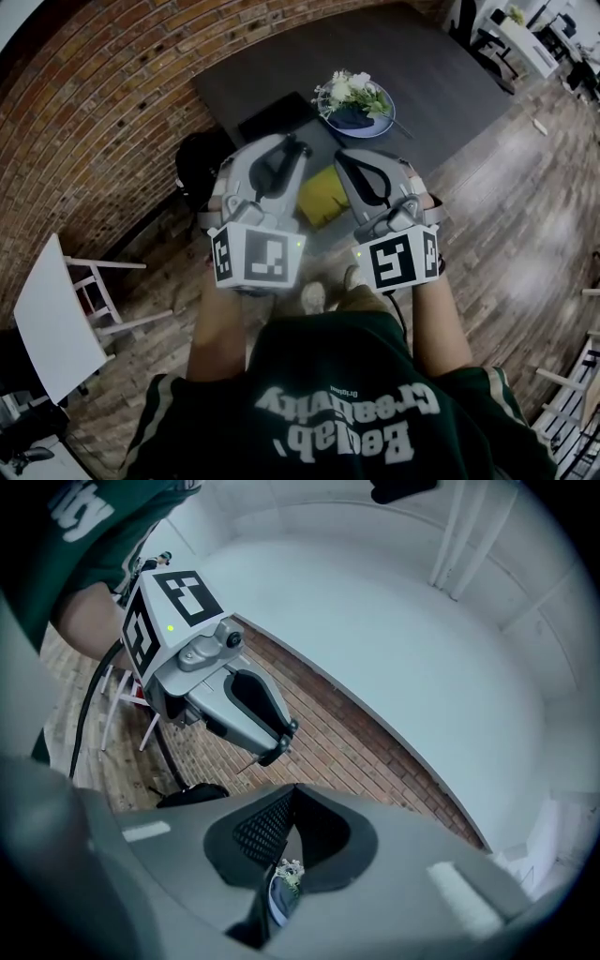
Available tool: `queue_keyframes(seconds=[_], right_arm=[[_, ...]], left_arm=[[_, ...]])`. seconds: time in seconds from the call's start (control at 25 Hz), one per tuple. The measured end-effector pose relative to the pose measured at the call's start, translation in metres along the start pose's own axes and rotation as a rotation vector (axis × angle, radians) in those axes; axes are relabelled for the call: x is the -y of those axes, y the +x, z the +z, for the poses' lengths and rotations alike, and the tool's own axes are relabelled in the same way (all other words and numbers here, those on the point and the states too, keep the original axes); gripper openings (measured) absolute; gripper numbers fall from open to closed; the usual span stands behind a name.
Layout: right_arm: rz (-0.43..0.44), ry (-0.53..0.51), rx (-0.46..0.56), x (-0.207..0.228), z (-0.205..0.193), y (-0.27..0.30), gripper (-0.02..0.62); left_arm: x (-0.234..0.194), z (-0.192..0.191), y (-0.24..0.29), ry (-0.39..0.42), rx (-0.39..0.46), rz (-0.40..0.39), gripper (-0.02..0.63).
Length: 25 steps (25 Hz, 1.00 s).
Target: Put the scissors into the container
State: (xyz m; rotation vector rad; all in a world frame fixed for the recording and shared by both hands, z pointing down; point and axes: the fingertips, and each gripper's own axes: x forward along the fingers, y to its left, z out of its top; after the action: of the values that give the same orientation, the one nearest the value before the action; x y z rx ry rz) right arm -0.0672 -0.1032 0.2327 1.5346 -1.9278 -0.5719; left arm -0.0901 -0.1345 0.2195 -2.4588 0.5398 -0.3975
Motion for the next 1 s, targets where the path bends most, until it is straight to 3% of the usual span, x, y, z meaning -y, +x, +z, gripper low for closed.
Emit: queue_keyframes(seconds=[0.32,1.0], right_arm=[[0.037,0.004,0.023,0.002,-0.012,0.006,0.006],[0.137,0.004,0.147,0.045,-0.038,0.050,0.006]], left_arm=[[0.011,-0.004,0.013,-0.010,-0.029,-0.004,0.077],[-0.003,-0.011,0.071,-0.020,-0.149,0.079,0.078]])
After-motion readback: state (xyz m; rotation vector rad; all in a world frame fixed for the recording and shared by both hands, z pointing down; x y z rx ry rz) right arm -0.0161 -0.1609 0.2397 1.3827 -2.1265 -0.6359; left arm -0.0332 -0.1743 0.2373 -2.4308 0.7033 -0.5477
